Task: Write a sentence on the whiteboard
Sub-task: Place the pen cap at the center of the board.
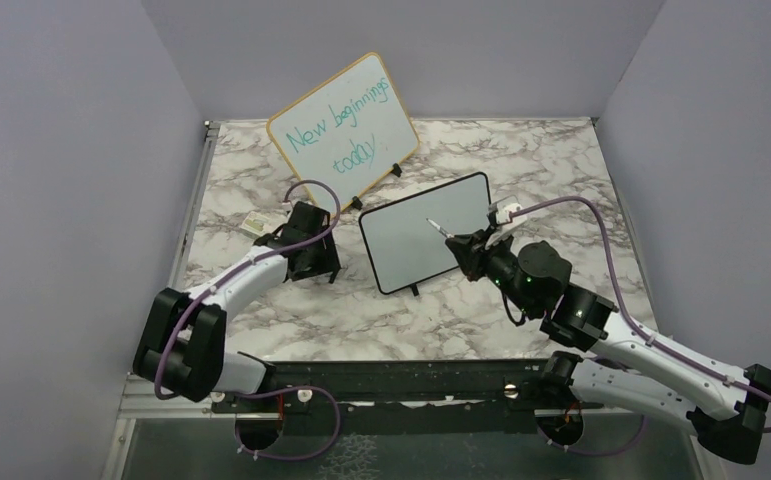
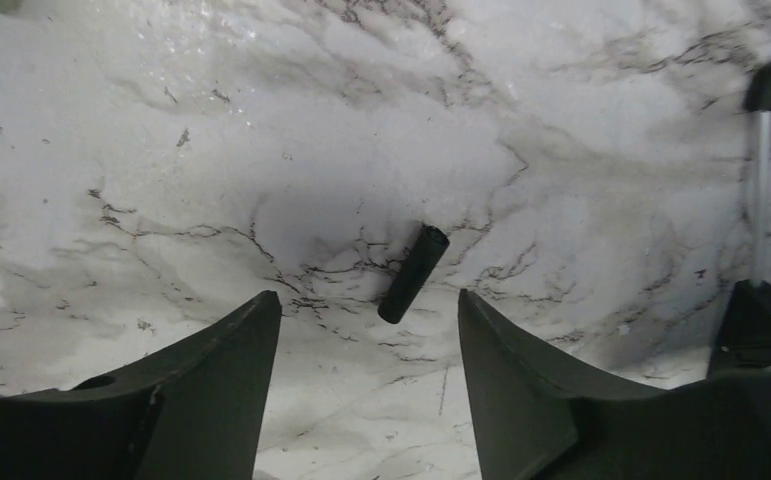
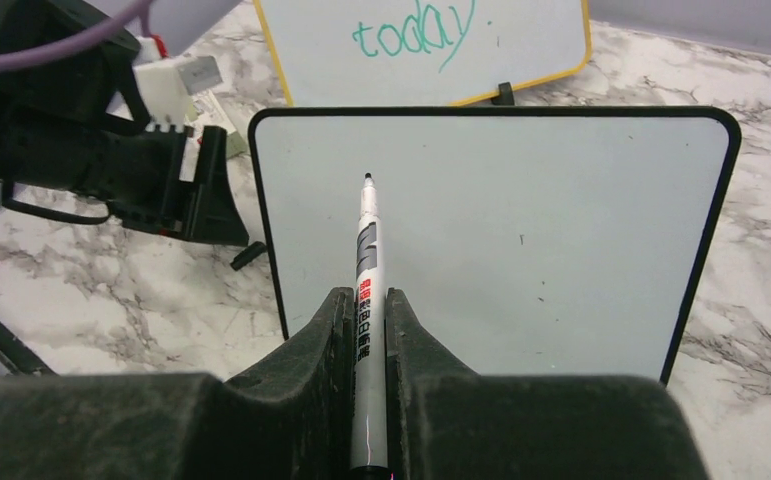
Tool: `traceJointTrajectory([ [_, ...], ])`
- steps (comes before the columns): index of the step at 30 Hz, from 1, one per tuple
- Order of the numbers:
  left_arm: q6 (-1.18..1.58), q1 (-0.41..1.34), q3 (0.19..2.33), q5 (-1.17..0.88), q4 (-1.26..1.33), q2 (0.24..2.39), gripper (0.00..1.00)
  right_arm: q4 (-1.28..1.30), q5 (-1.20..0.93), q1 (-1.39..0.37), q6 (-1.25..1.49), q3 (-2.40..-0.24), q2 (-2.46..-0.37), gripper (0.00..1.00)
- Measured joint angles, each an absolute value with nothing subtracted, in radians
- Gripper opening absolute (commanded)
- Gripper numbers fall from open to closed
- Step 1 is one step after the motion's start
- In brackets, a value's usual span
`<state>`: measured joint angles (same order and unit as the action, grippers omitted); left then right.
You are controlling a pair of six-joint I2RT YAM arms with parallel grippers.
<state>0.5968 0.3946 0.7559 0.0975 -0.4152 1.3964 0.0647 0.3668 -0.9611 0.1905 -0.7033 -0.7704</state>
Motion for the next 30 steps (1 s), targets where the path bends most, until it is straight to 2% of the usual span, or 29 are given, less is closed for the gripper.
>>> traceJointTrajectory([
  [4,0.573,0.389,0.772,0.106,-0.44,1.301,0.82,0.064,0.385,-0.961,0.149,-0.721,-0.789,0.0],
  [7,0.535,0.387,0.799,0.126,-0.449,1.225,0.93,0.063,0.395,-0.961,0.121,-0.746,-0.806,0.0],
  [9,0.503,0.387,0.82,0.142,-0.451,1.176,0.94,0.065,0.399,-0.961,0.108,-0.768,-0.822,0.0],
  [11,0.455,0.387,0.842,0.159,-0.451,1.12,0.99,0.07,0.4,-0.961,0.102,-0.787,-0.836,0.0],
  [20,0.286,0.387,0.866,0.234,-0.417,0.908,0.99,0.12,0.407,-0.961,0.125,-0.812,-0.843,0.01],
  [30,0.245,0.387,0.717,0.232,-0.276,0.679,0.99,0.22,0.409,-0.961,0.169,-0.813,-0.781,0.0],
])
